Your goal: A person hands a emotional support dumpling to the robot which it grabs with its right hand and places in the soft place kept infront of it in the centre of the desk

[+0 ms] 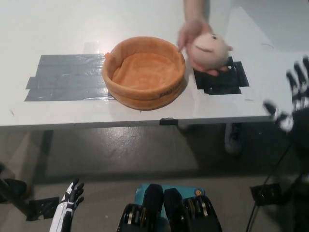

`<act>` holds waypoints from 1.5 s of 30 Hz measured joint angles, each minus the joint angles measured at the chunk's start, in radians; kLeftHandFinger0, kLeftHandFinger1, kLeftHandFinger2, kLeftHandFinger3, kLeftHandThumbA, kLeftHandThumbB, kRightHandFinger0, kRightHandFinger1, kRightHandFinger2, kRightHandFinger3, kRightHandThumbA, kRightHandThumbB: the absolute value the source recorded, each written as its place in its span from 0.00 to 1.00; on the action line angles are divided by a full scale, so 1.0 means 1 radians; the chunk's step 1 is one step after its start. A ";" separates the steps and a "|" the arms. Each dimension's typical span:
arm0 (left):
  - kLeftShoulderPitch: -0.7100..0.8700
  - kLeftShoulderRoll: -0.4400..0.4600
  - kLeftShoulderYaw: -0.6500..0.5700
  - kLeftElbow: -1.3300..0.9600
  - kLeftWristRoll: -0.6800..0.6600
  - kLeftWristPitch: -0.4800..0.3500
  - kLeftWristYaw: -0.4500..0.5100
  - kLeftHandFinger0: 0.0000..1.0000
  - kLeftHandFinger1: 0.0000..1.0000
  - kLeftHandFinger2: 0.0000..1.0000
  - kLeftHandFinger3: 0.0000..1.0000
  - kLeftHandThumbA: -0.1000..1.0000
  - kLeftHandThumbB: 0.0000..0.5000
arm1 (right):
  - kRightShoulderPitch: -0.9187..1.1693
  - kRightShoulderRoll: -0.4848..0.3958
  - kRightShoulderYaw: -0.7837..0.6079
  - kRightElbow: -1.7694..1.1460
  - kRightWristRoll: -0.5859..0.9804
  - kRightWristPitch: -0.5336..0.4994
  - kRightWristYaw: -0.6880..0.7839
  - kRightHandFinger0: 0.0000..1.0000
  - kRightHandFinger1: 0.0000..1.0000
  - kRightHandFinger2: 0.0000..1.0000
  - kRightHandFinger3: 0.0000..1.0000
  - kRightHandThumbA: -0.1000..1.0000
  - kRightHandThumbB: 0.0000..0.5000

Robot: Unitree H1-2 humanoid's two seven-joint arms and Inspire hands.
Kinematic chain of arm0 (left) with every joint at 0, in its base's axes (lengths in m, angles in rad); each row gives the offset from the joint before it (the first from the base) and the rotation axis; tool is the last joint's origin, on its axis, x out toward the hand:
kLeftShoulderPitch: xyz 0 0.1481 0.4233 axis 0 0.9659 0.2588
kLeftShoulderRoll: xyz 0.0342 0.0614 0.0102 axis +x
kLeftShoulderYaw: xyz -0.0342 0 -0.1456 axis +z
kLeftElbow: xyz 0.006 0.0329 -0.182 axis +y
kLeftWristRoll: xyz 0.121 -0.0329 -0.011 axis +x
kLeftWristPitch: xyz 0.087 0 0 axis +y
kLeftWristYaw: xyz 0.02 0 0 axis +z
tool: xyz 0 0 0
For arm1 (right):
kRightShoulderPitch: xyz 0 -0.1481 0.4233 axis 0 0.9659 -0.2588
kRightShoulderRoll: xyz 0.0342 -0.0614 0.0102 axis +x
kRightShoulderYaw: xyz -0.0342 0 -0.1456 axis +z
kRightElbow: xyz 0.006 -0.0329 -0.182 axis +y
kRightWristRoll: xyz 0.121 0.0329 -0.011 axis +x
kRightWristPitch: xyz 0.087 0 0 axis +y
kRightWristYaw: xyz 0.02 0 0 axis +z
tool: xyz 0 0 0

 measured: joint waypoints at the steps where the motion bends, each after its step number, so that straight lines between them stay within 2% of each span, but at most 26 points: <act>1: -0.002 0.000 0.000 0.000 0.000 0.000 0.000 1.00 1.00 1.00 1.00 1.00 0.45 | -0.030 -0.008 0.003 0.011 -0.010 0.009 -0.001 1.00 1.00 1.00 1.00 1.00 0.53; 3: -0.005 0.001 0.000 0.000 0.001 0.000 0.000 1.00 1.00 1.00 1.00 1.00 0.46 | -0.084 -0.022 0.010 0.028 -0.034 0.024 -0.002 1.00 1.00 1.00 1.00 1.00 0.48; 5: -0.004 0.002 0.002 0.000 0.000 0.000 0.000 1.00 1.00 1.00 1.00 1.00 0.46 | -0.133 -0.039 0.027 0.044 -0.075 0.049 -0.003 1.00 1.00 1.00 1.00 1.00 0.50; 7: -0.005 0.003 0.004 0.000 0.000 0.000 0.000 1.00 1.00 1.00 1.00 1.00 0.45 | -0.179 -0.053 0.044 0.059 -0.107 0.069 -0.003 1.00 1.00 1.00 1.00 1.00 0.66; 10: -0.010 0.003 0.004 0.000 0.000 0.000 0.000 1.00 1.00 1.00 1.00 1.00 0.47 | -0.239 -0.086 0.070 0.084 -0.167 0.088 -0.005 1.00 1.00 1.00 1.00 1.00 0.65; 11: -0.012 0.003 0.005 0.000 0.000 0.001 0.000 1.00 1.00 1.00 1.00 1.00 0.47 | -0.257 -0.099 0.081 0.092 -0.192 0.098 -0.006 1.00 1.00 1.00 1.00 1.00 0.61; 14: -0.012 0.003 0.007 0.000 0.000 0.001 0.000 1.00 1.00 1.00 1.00 1.00 0.49 | -0.291 -0.138 0.114 0.116 -0.254 0.125 -0.006 1.00 1.00 1.00 1.00 1.00 0.68; 19: -0.013 0.003 0.009 0.000 0.000 0.001 -0.001 1.00 1.00 1.00 1.00 1.00 0.53 | -0.373 -0.244 0.187 0.172 -0.360 0.187 0.008 1.00 1.00 1.00 1.00 1.00 0.70; 21: -0.013 0.003 0.009 0.000 0.000 0.001 -0.001 1.00 1.00 1.00 1.00 1.00 0.54 | -0.399 -0.278 0.211 0.189 -0.389 0.202 0.014 1.00 1.00 1.00 1.00 1.00 0.74; 27: -0.018 0.005 0.011 0.000 0.000 0.002 -0.001 1.00 1.00 1.00 1.00 1.00 0.60 | -0.517 -0.390 0.338 0.282 -0.522 0.272 0.057 1.00 1.00 1.00 1.00 1.00 0.85; 30: -0.022 0.010 0.011 -0.001 0.000 0.002 -0.001 1.00 1.00 1.00 1.00 1.00 0.67 | -0.583 -0.433 0.404 0.330 -0.580 0.302 0.094 1.00 1.00 1.00 1.00 1.00 0.80; 33: -0.026 0.016 0.011 -0.002 0.001 0.002 -0.001 1.00 1.00 1.00 1.00 1.00 0.72 | -0.660 -0.467 0.465 0.375 -0.634 0.336 0.143 1.00 1.00 1.00 1.00 1.00 0.83; 36: -0.027 0.022 0.012 -0.003 0.001 0.002 -0.001 1.00 1.00 1.00 1.00 1.00 0.73 | -0.733 -0.484 0.520 0.416 -0.678 0.373 0.199 1.00 1.00 1.00 1.00 1.00 0.84; 39: -0.022 0.022 0.010 -0.005 0.001 0.002 -0.001 1.00 1.00 1.00 1.00 1.00 0.75 | -0.785 -0.484 0.562 0.442 -0.703 0.418 0.262 1.00 1.00 1.00 1.00 1.00 0.79; 45: 0.010 0.021 0.010 -0.014 0.001 0.002 -0.001 1.00 1.00 1.00 1.00 1.00 0.78 | -0.817 -0.449 0.609 0.545 -0.740 0.474 0.382 1.00 1.00 1.00 1.00 1.00 0.89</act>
